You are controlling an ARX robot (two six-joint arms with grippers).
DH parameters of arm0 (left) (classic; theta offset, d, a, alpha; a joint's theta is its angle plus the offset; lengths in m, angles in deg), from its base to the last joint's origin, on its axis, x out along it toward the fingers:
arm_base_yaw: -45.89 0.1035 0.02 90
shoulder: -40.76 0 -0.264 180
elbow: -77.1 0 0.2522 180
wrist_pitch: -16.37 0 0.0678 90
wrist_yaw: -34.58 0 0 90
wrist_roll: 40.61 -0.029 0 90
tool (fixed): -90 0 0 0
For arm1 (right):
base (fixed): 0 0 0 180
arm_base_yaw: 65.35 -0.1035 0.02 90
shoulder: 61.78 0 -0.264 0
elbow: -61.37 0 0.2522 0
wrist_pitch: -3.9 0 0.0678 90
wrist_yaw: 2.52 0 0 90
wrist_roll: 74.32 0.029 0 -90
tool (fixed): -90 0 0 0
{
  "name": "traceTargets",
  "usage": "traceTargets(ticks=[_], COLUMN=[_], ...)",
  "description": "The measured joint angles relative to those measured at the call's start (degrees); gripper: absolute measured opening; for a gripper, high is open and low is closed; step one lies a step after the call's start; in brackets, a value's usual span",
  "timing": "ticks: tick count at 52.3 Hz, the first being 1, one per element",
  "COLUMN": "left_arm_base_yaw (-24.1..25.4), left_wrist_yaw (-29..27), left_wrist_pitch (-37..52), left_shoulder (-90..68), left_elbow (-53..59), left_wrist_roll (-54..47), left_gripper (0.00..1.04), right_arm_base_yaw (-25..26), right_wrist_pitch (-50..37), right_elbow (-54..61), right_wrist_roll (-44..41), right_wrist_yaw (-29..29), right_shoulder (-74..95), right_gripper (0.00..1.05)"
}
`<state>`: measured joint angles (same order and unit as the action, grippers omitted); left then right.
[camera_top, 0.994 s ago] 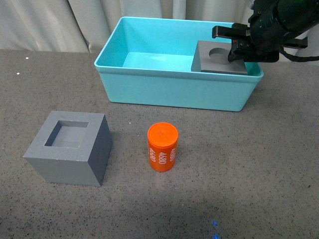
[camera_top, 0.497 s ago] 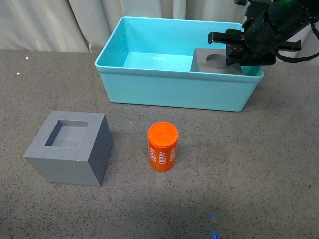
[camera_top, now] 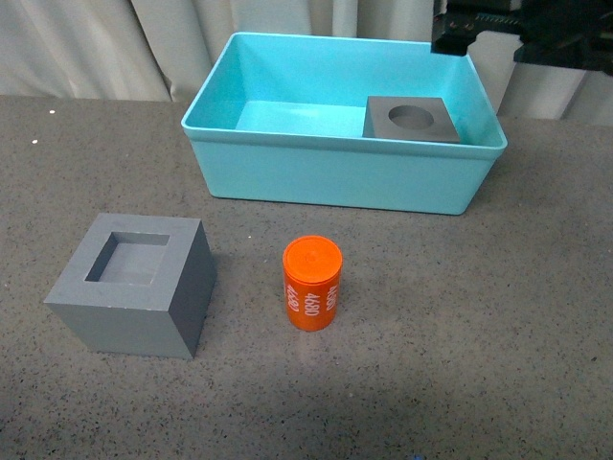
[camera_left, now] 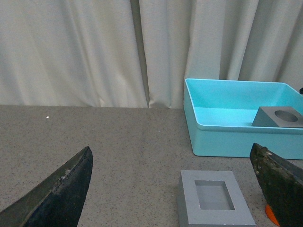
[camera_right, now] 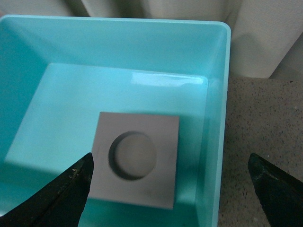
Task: Place gray and orange parts in blue box
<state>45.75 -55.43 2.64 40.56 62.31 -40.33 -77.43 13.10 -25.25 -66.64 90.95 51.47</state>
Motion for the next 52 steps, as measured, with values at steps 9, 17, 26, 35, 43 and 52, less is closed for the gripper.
traceTargets(ticks=[9,17,26,35,43,52], left_arm_base_yaw=[0.0,0.0,0.0,-1.0,2.1,3.5], left_wrist_yaw=[0.0,0.0,0.0,-5.2,-6.1,1.5], left_wrist_pitch=[0.0,0.0,0.0,-4.5,-7.3,5.7], left_shoulder=[0.0,0.0,0.0,-2.2,-21.8,-42.4], left_elbow=[0.0,0.0,0.0,-1.6,-7.2,-11.3], left_wrist_roll=[0.0,0.0,0.0,1.2,4.0,4.6], left_gripper=[0.98,0.98,0.98,0.98,0.98,0.98], right_arm_base_yaw=[-0.4,-1.2,-2.1,-2.2,-2.2,-2.2], right_wrist_pitch=[-1.6,-2.5,-4.7,-5.6,-5.7,-5.7], right_elbow=[10.2,19.6,27.3,30.1,30.2,30.2], right_wrist_roll=[0.1,0.4,0.3,-0.6,-0.8,-0.9], right_wrist_yaw=[3.4,4.6,2.4,2.0,1.8,1.8], right_shoulder=[-9.9,-19.6,-29.7,-32.6,-32.7,-32.7], right_gripper=[0.95,0.95,0.95,0.95,0.95,0.95])
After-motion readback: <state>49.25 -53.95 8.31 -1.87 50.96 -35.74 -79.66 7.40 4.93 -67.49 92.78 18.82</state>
